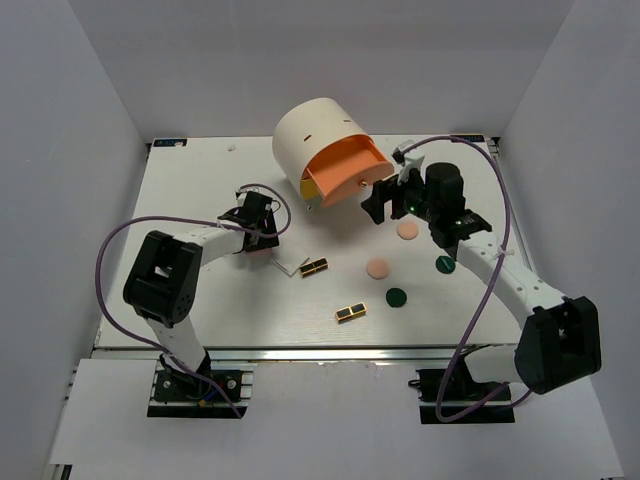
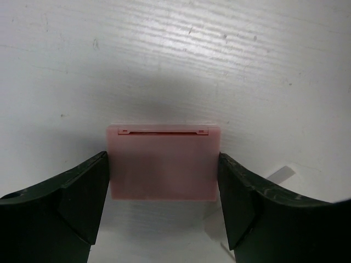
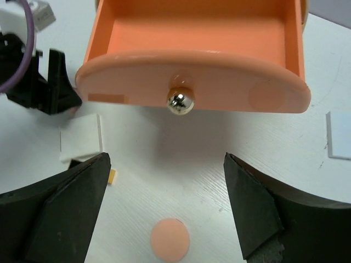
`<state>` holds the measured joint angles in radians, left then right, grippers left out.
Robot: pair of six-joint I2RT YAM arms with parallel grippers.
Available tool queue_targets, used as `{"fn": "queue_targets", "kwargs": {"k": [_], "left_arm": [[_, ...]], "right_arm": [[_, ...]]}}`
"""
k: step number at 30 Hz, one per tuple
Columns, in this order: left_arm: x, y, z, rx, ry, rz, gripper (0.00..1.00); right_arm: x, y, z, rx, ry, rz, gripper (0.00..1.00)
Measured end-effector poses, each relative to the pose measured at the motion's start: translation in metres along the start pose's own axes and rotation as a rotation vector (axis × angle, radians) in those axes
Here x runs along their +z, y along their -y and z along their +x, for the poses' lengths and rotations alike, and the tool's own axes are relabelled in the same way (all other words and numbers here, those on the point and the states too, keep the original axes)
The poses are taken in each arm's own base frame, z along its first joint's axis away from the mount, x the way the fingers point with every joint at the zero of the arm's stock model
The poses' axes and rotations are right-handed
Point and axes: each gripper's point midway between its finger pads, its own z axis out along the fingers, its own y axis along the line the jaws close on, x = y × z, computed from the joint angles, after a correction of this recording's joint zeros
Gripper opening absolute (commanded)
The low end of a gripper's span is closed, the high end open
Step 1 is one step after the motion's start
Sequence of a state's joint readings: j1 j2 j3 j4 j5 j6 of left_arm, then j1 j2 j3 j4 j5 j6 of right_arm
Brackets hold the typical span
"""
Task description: Organize the makeup
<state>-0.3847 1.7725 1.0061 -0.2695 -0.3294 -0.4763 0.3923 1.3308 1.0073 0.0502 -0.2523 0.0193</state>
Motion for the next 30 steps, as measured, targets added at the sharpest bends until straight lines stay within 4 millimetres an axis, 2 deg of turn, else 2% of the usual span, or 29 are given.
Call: {"fn": "queue_targets", "kwargs": {"k": [2, 4, 5, 6, 8, 9, 11, 12, 14, 17, 20, 23, 25, 27, 30], "left_arm": [[-0.006, -0.003, 0.002, -0.002, -0.008, -0.003, 0.09], [-0.019, -0.003, -0.003, -0.014, 0.006, 0.017, 0.05], [-0.03, -0.002, -0.01, -0.025, 0.028, 0.04, 0.03], [-0.043, 0.001, -0.02, -0.037, 0.062, 0.069, 0.02], [-0.078, 0.011, -0.051, -0.07, 0.166, 0.158, 0.0], [-0.097, 0.017, -0.067, -0.084, 0.224, 0.204, 0.0], [-0.139, 0.031, -0.102, -0.102, 0.343, 0.313, 0.0], [-0.158, 0.04, -0.12, -0.106, 0.399, 0.367, 0.0], [-0.193, 0.06, -0.155, -0.107, 0.49, 0.467, 0.0], [-0.225, 0.09, -0.201, -0.118, 0.56, 0.559, 0.0], [-0.236, 0.123, -0.238, -0.155, 0.571, 0.602, 0.0], [-0.229, 0.155, -0.253, -0.212, 0.511, 0.608, 0.0], [-0.22, 0.177, -0.255, -0.242, 0.457, 0.596, 0.0], [-0.208, 0.196, -0.249, -0.263, 0.399, 0.57, 0.0], [-0.196, 0.222, -0.228, -0.282, 0.307, 0.523, 0.0]], "right_arm": [[-0.005, -0.004, 0.003, -0.041, -0.002, -0.026, 0.89], [-0.013, -0.009, 0.006, -0.081, -0.002, -0.053, 0.83], [-0.018, -0.011, 0.009, -0.102, -0.001, -0.066, 0.78], [-0.023, -0.013, 0.011, -0.116, 0.002, -0.076, 0.67], [-0.033, -0.015, 0.014, -0.15, 0.013, -0.092, 0.54], [-0.038, -0.015, 0.015, -0.161, 0.017, -0.098, 0.41], [-0.046, -0.016, 0.017, -0.181, 0.024, -0.116, 0.3], [-0.049, -0.017, 0.017, -0.193, 0.027, -0.128, 0.2], [-0.055, -0.021, 0.021, -0.208, 0.03, -0.156, 0.13], [-0.06, -0.026, 0.031, -0.211, 0.02, -0.187, 0.14], [-0.061, -0.029, 0.039, -0.201, 0.003, -0.203, 0.16], [-0.061, -0.028, 0.04, -0.196, -0.002, -0.202, 0.17], [-0.061, -0.027, 0.04, -0.194, -0.002, -0.195, 0.18], [-0.061, -0.026, 0.039, -0.193, 0.0, -0.19, 0.2], [-0.061, -0.023, 0.039, -0.187, -0.002, -0.173, 0.22]]}}
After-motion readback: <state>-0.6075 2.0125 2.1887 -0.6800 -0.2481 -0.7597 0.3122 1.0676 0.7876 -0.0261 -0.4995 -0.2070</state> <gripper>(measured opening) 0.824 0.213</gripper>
